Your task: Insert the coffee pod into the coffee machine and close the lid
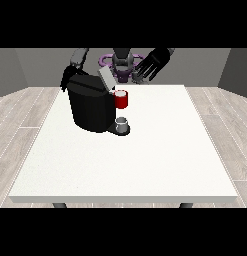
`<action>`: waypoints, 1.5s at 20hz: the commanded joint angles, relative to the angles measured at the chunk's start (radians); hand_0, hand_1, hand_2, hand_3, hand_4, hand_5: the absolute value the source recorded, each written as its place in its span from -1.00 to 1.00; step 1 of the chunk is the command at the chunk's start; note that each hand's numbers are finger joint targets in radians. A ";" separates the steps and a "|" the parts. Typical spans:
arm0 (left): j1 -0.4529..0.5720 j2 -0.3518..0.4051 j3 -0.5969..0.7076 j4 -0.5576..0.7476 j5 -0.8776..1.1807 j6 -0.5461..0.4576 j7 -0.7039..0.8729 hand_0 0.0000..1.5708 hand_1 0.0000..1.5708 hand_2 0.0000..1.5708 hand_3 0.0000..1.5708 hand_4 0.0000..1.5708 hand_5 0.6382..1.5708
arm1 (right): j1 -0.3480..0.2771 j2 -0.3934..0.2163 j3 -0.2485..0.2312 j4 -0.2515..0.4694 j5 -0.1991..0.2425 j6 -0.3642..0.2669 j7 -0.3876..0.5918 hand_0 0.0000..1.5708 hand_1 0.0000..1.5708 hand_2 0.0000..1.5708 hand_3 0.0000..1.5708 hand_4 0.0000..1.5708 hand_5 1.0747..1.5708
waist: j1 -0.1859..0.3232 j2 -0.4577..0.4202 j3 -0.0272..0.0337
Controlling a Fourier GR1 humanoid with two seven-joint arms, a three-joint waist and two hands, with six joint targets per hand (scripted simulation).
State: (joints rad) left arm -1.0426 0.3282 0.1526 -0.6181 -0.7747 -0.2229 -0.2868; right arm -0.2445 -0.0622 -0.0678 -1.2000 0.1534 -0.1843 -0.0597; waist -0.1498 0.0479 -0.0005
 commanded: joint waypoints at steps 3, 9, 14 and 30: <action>0.193 -0.200 0.185 0.019 0.256 -0.009 -0.061 -1.00 -1.00 -1.00 -1.00 -0.41 1.00 | 0.066 0.000 -0.032 -0.001 -0.047 0.022 -0.016 -1.00 -1.00 -1.00 -1.00 -1.00 1.00 | 0.130 -0.162 -0.0018; 0.377 -0.282 0.252 0.060 0.353 -0.042 -0.078 -1.00 -1.00 -1.00 -1.00 -0.47 1.00 | 0.037 -0.015 0.010 -0.095 -0.089 0.124 0.074 -1.00 -1.00 -1.00 -1.00 -1.00 1.00 | 0.196 -0.326 -0.0008; 0.480 -0.314 0.213 0.022 0.347 -0.047 -0.095 -1.00 -1.00 -1.00 -1.00 -0.44 1.00 | -0.017 -0.089 0.016 -0.136 -0.070 0.170 0.091 -1.00 -1.00 -1.00 -1.00 -0.80 1.00 | 0.251 -0.354 0.0001; 0.572 -0.328 0.022 -0.296 0.583 -0.085 0.027 -1.00 -1.00 -1.00 -1.00 -0.50 1.00 | -0.242 -0.163 -0.178 0.100 -0.221 0.207 0.151 -1.00 -1.00 -1.00 -1.00 -0.88 1.00 | 0.393 -0.193 0.0009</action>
State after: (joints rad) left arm -0.4945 0.0018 0.2282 -0.8479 -0.2429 -0.3088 -0.2725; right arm -0.4152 -0.2018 -0.2026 -1.1638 -0.0236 0.0048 0.0571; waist 0.2184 -0.1839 0.0005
